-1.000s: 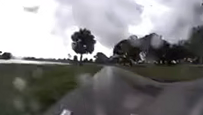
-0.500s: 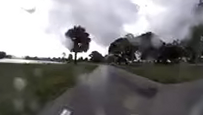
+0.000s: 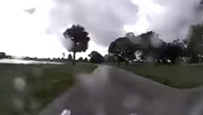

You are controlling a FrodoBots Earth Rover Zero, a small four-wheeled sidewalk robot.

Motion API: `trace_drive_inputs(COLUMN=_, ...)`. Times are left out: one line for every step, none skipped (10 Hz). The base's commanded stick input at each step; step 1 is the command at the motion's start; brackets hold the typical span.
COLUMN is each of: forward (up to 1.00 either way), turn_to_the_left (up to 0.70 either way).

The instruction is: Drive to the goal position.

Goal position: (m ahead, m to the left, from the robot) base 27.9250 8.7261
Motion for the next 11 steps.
trace_drive_inputs(forward=1.00, turn_to_the_left=0.00)
trace_drive_inputs(forward=1.00, turn_to_the_left=0.00)
trace_drive_inputs(forward=1.00, turn_to_the_left=0.00)
trace_drive_inputs(forward=1.00, turn_to_the_left=0.00)
trace_drive_inputs(forward=1.00, turn_to_the_left=0.00)
trace_drive_inputs(forward=1.00, turn_to_the_left=0.00)
trace_drive_inputs(forward=1.00, turn_to_the_left=0.00)
trace_drive_inputs(forward=1.00, turn_to_the_left=0.00)
trace_drive_inputs(forward=1.00, turn_to_the_left=0.00)
trace_drive_inputs(forward=1.00, turn_to_the_left=0.00)
trace_drive_inputs(forward=1.00, turn_to_the_left=0.00)
